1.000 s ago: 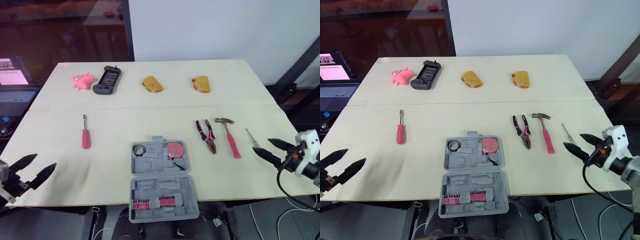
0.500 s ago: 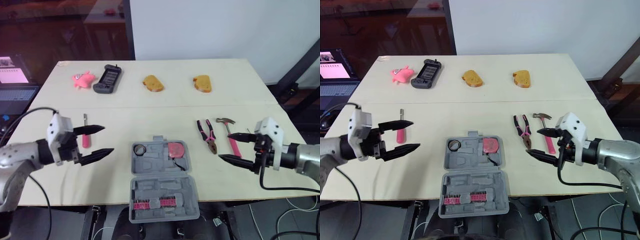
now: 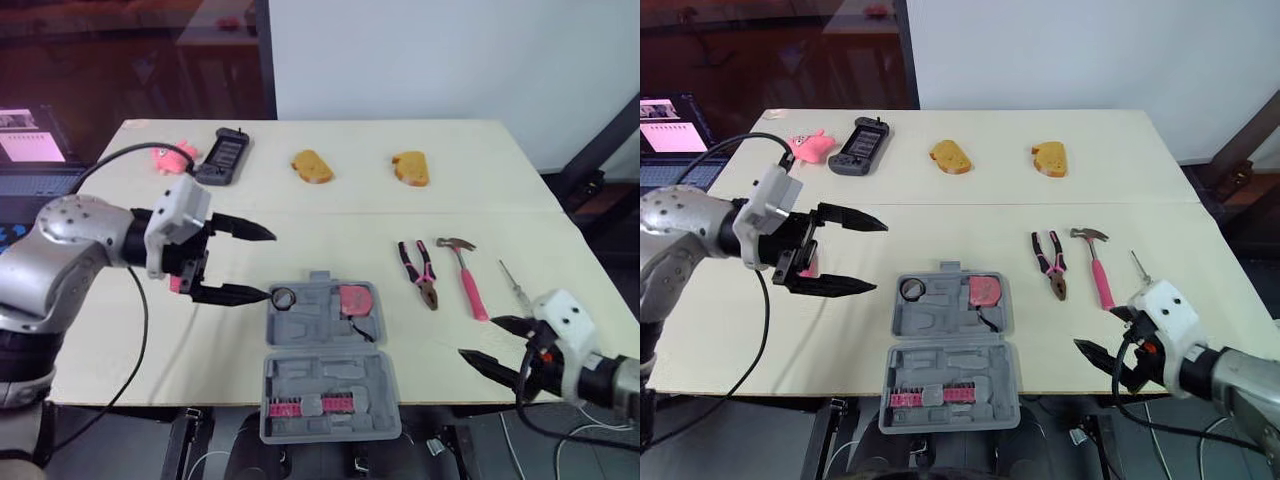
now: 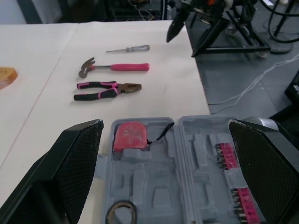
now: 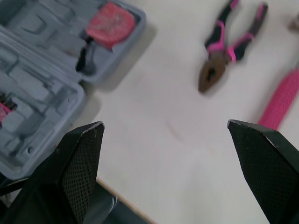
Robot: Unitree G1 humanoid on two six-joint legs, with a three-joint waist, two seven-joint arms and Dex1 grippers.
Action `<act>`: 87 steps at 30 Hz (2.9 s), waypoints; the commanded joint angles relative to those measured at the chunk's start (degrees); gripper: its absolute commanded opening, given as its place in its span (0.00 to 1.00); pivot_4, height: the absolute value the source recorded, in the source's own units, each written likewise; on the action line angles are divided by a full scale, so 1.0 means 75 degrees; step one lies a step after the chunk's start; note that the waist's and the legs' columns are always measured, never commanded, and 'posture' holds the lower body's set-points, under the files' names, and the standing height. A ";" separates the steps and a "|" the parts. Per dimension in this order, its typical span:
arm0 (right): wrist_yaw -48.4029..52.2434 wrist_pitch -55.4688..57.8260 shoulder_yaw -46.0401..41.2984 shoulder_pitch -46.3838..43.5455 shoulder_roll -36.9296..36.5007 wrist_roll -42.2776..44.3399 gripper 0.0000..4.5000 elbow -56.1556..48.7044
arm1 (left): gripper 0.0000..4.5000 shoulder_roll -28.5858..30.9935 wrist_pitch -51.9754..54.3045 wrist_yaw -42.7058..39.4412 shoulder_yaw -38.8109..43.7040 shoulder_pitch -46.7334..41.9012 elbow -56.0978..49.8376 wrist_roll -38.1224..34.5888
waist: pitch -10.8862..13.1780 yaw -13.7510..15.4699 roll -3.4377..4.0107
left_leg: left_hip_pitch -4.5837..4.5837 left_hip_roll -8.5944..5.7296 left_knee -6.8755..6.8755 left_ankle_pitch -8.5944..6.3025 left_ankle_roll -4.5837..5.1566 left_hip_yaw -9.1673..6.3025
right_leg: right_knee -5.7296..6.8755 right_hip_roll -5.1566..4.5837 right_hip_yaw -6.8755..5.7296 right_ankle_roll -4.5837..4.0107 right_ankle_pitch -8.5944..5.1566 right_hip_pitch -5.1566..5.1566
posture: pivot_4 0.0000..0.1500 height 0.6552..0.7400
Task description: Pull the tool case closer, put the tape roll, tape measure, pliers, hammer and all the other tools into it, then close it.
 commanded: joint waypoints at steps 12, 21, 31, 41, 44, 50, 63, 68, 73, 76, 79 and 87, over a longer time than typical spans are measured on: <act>-0.1435 0.0127 0.1849 -0.2982 0.0401 -0.0497 0.99 0.2146 | 1.00 0.0102 -0.0043 0.0681 0.0840 0.1307 -0.0789 0.0150 | 0.0004 0.0015 -0.0006 | -0.0006 0.0002 0.0002 0.0001 0.0001 -0.0004 | 0.0006 0.0003 0.0002 0.0001 0.0000 -0.0008 | 1.00 0.75; -0.1727 -0.1111 0.3488 -0.4438 0.1135 -0.1686 0.99 0.4469 | 1.00 0.0373 0.0471 0.1285 0.1864 0.2552 -0.1687 -0.0242 | 0.0005 0.0004 -0.0004 | -0.0005 0.0003 0.0007 0.0004 -0.0003 0.0002 | 0.0022 0.0003 0.0001 0.0004 0.0001 -0.0012 | 1.00 0.75; -0.1819 -0.1679 0.4116 -0.4993 0.1764 -0.2302 0.87 0.5586 | 1.00 0.0491 0.0657 0.1629 0.2236 0.2936 -0.2076 -0.0439 | 0.0005 -0.0002 -0.0004 | -0.0005 0.0002 0.0007 0.0007 -0.0009 0.0008 | 0.0031 0.0003 0.0000 0.0005 0.0001 -0.0012 | 1.00 0.75; -0.2081 -0.1830 0.3984 -0.4944 0.2097 -0.2457 0.64 0.5659 | 1.00 0.0550 0.0704 0.1740 0.2239 0.2809 -0.2043 -0.0593 | 0.0004 -0.0037 -0.0003 | -0.0004 0.0003 0.0006 0.0009 -0.0013 0.0011 | 0.0033 0.0004 -0.0001 0.0005 0.0000 -0.0012 | 1.00 0.75; -0.2167 -0.1892 0.3962 -0.4937 0.2224 -0.2479 0.64 0.5747 | 1.00 0.0543 0.0658 0.1713 0.2167 0.2769 -0.2008 -0.0553 | 0.0004 -0.0039 -0.0003 | -0.0004 0.0003 0.0006 0.0009 -0.0013 0.0011 | 0.0034 0.0004 -0.0001 0.0005 0.0000 -0.0012 | 1.00 0.75; -0.2285 -0.2294 0.3815 -0.4846 0.2431 -0.2584 0.46 0.6113 | 1.00 0.0545 0.0646 0.1695 0.2107 0.2673 -0.1982 -0.0534 | 0.0004 -0.0040 -0.0002 | -0.0003 0.0003 0.0006 0.0010 -0.0014 0.0014 | 0.0036 0.0004 -0.0001 0.0005 0.0000 -0.0012 | 1.00 0.75; -0.2359 -0.3220 0.3663 -0.4916 0.2690 -0.2760 0.22 0.6848 | 1.00 0.0506 0.0605 0.1739 0.2097 0.2773 -0.2012 -0.0484 | 0.0003 -0.0045 -0.0003 | 0.0000 0.0003 0.0008 0.0013 -0.0018 0.0015 | 0.0040 0.0004 -0.0001 0.0005 0.0001 -0.0010 | 1.00 0.75; -0.1413 -0.3517 0.4330 -0.4585 0.2179 -0.3078 0.22 0.6603 | 1.00 0.0470 0.0516 0.1714 0.2045 0.2847 -0.1985 -0.0400 | 0.0003 -0.0046 -0.0002 | 0.0000 0.0002 0.0007 0.0013 -0.0018 0.0014 | 0.0040 0.0004 -0.0001 0.0004 0.0001 -0.0010 | 1.00 0.75; -0.0313 -0.3972 0.4601 -0.4350 0.1638 -0.3031 0.22 0.6306 | 1.00 0.0462 0.0476 0.1663 0.2046 0.2917 -0.1985 -0.0377 | 0.0002 -0.0056 -0.0002 | 0.0002 0.0004 0.0005 0.0012 -0.0018 0.0013 | 0.0041 0.0006 -0.0002 0.0004 0.0000 -0.0010 | 1.00 0.75; 0.0104 -0.4118 0.4723 -0.4415 0.1408 -0.3128 0.22 0.6472 | 1.00 0.0463 0.0447 0.1645 0.2014 0.2904 -0.1963 -0.0368 | 0.0002 -0.0065 -0.0002 | 0.0003 0.0004 0.0005 0.0013 -0.0018 0.0013 | 0.0041 0.0006 -0.0002 0.0004 0.0001 -0.0009 | 1.00 0.75; 0.0206 -0.4208 0.4760 -0.4557 0.1315 -0.3264 0.22 0.6789 | 1.00 0.0469 0.0418 0.1639 0.1967 0.2879 -0.1939 -0.0362 | 0.0001 -0.0074 -0.0003 | 0.0003 0.0004 0.0005 0.0013 -0.0018 0.0013 | 0.0042 0.0006 -0.0002 0.0004 0.0001 -0.0009 | 1.00 0.75; 0.0192 -0.4328 0.4526 -0.4594 0.1564 -0.3182 0.60 0.6892 | 1.00 0.0483 0.0365 0.1614 0.1890 0.2822 -0.1871 -0.0326 | 0.0001 -0.0140 -0.0004 | 0.0004 0.0003 0.0006 0.0013 -0.0019 0.0012 | 0.0042 0.0005 -0.0003 0.0004 0.0001 -0.0007 | 1.00 0.75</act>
